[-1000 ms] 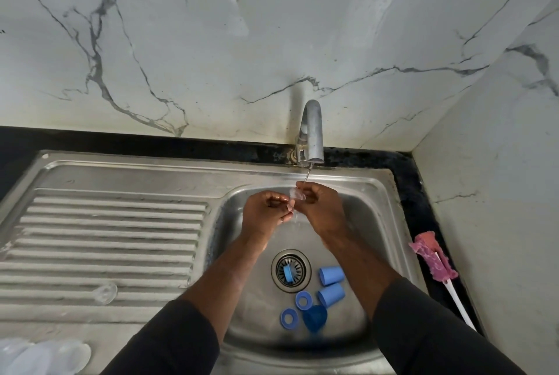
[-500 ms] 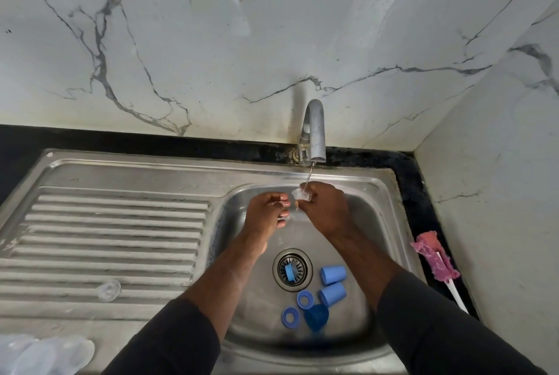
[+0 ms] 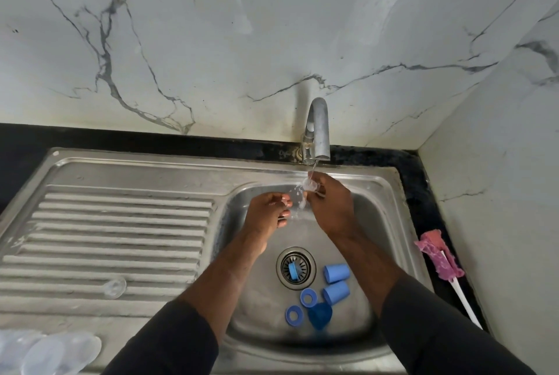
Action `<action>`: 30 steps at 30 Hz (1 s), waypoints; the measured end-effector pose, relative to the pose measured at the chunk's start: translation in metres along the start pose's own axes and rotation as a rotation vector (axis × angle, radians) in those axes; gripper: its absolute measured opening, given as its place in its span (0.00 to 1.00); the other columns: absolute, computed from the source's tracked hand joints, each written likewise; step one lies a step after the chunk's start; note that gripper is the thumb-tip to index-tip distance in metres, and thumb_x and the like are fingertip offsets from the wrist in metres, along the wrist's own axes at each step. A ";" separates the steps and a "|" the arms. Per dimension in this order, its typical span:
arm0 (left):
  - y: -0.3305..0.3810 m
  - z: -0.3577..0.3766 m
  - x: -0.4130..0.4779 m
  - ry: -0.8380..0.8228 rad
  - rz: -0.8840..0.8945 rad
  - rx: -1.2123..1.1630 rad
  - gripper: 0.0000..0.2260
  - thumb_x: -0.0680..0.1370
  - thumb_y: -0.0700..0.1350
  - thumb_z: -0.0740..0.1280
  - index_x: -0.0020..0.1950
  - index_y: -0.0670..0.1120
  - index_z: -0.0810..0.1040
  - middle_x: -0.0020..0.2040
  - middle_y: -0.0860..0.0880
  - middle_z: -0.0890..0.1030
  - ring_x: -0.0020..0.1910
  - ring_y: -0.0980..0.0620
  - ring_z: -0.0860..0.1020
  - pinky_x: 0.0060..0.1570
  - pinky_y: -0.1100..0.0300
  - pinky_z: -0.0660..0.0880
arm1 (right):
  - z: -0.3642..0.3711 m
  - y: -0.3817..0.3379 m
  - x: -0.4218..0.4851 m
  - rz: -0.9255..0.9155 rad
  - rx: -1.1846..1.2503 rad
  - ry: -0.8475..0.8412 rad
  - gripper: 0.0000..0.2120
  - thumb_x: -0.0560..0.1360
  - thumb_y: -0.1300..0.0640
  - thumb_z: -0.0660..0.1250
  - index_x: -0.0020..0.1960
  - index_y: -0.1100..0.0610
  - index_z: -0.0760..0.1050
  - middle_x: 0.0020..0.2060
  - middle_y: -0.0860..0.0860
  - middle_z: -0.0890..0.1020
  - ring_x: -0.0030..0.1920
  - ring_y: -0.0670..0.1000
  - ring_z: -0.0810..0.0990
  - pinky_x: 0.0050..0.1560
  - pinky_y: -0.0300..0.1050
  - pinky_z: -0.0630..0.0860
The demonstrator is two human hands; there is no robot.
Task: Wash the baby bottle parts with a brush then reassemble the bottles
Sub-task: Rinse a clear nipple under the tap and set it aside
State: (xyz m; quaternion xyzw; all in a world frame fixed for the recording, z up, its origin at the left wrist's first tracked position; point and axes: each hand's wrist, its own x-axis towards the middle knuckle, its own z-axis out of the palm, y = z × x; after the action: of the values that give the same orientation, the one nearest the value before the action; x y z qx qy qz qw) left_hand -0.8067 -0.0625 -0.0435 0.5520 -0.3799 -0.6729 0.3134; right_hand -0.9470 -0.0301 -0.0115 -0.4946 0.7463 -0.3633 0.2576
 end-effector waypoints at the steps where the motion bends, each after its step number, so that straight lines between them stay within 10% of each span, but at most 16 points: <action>1: 0.001 0.000 0.000 -0.003 0.001 -0.011 0.06 0.80 0.36 0.66 0.51 0.45 0.82 0.50 0.42 0.85 0.44 0.48 0.80 0.43 0.57 0.77 | -0.001 -0.002 0.002 0.002 0.028 0.028 0.16 0.75 0.62 0.72 0.63 0.55 0.79 0.53 0.47 0.83 0.53 0.45 0.81 0.53 0.34 0.72; 8: 0.004 0.001 -0.001 -0.032 -0.052 -0.116 0.06 0.81 0.35 0.66 0.53 0.44 0.80 0.48 0.44 0.83 0.46 0.46 0.79 0.41 0.59 0.76 | -0.005 -0.009 0.011 0.013 0.006 -0.029 0.15 0.74 0.61 0.74 0.59 0.53 0.80 0.48 0.45 0.82 0.46 0.43 0.80 0.40 0.24 0.68; 16: 0.004 0.006 0.005 -0.043 -0.076 -0.157 0.08 0.82 0.37 0.65 0.60 0.42 0.80 0.53 0.43 0.86 0.52 0.44 0.85 0.51 0.52 0.82 | 0.001 -0.006 0.010 0.113 0.152 -0.088 0.16 0.74 0.66 0.71 0.59 0.52 0.80 0.50 0.48 0.85 0.51 0.49 0.83 0.56 0.46 0.80; 21: 0.009 0.013 0.005 -0.086 -0.069 -0.205 0.08 0.81 0.39 0.66 0.59 0.43 0.81 0.50 0.44 0.86 0.46 0.47 0.85 0.50 0.53 0.82 | -0.002 -0.006 0.010 0.231 0.428 -0.121 0.17 0.72 0.70 0.72 0.56 0.54 0.80 0.48 0.49 0.85 0.48 0.48 0.84 0.43 0.40 0.80; 30: 0.022 0.026 0.003 0.031 0.100 -0.044 0.04 0.76 0.36 0.73 0.49 0.40 0.82 0.42 0.41 0.85 0.40 0.45 0.82 0.48 0.50 0.81 | -0.005 0.006 0.010 0.319 0.593 -0.178 0.15 0.75 0.70 0.68 0.58 0.56 0.79 0.52 0.55 0.86 0.55 0.57 0.84 0.59 0.56 0.81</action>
State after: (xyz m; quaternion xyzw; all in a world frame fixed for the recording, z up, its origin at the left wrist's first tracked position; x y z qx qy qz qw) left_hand -0.8333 -0.0724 -0.0234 0.5357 -0.3873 -0.6559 0.3644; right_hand -0.9580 -0.0368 -0.0136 -0.3052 0.6508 -0.4751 0.5076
